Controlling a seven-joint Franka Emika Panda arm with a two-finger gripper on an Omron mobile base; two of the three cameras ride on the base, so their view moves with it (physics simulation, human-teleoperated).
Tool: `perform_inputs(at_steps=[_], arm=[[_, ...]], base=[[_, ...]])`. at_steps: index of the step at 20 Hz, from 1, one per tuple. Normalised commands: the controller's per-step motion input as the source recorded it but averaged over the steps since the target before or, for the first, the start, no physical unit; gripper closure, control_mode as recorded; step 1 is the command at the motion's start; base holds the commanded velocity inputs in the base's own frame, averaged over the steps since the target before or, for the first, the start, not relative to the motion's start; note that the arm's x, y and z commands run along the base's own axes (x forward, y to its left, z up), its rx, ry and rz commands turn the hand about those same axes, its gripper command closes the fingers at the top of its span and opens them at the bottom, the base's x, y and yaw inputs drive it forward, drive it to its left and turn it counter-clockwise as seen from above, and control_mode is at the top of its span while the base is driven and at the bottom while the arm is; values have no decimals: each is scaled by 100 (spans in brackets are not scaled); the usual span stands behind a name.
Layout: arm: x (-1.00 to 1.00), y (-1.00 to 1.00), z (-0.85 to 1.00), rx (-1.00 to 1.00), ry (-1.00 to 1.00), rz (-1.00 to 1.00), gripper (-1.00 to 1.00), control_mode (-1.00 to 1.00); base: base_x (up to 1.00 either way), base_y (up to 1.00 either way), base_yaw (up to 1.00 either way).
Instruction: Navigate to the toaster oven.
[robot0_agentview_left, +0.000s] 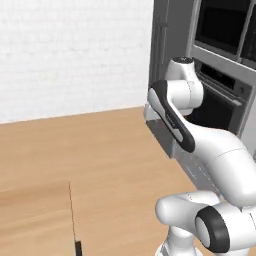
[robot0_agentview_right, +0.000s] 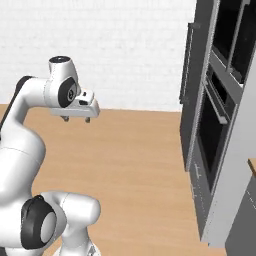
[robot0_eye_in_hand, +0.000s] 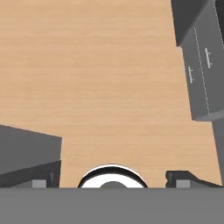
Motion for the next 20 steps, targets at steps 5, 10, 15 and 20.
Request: perform_inputs(at_steps=[5, 10, 15, 20], arm=[[0, 0, 0, 0, 0, 0, -100, 100], [0, 0, 0, 0, 0, 0, -100, 100], [0, 0, 0, 0, 0, 0, -100, 100], [0, 0, 0, 0, 0, 0, -100, 100]], base=[[0, 0, -71], [0, 0, -73], [12, -5, -74], [67, -20, -74]])
